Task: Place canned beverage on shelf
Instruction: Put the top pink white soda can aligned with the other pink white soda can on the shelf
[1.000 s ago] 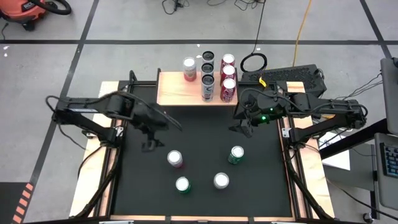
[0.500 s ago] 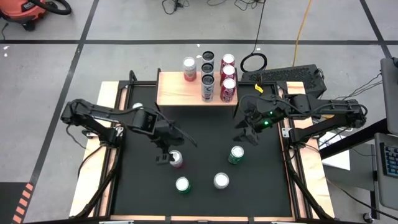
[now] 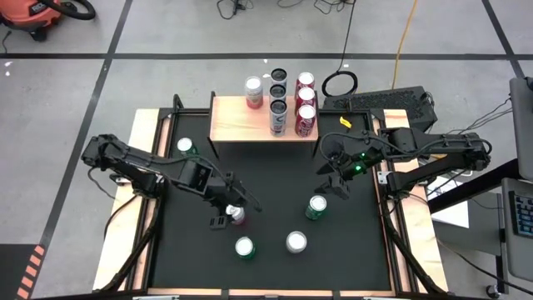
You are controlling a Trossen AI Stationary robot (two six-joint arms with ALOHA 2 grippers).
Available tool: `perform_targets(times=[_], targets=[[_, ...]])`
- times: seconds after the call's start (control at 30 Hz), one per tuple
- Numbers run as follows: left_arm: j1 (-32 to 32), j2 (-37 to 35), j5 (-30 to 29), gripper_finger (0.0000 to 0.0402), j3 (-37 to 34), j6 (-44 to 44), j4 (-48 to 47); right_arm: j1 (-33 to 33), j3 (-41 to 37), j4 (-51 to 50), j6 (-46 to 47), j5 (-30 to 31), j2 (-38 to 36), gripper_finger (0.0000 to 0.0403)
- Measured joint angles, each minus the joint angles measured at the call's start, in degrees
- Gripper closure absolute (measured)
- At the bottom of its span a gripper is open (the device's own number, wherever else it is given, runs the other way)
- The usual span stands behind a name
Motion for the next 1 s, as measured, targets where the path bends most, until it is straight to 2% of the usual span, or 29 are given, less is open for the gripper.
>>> perform_targets(times=[0.47, 0.87, 1.0], targets=[[-0.11, 3.67, -0.50, 0.0049, -3.66, 4.06, 1.44, 0.00, -0.02, 0.05, -2.45, 0.04, 0.02, 0.0041], [0.28, 3.62, -0.76, 0.0049, -6.38, 3.85, 3.41, -0.02, -0.02, 0.74, -2.70, 0.60, 0.00, 0.0041], [0.24, 3.64, -0.85, 0.0049, -7.86, 0.98, 4.35, -0.02, -0.02, 0.90, -2.68, 2.01, 0.00, 0.0041]])
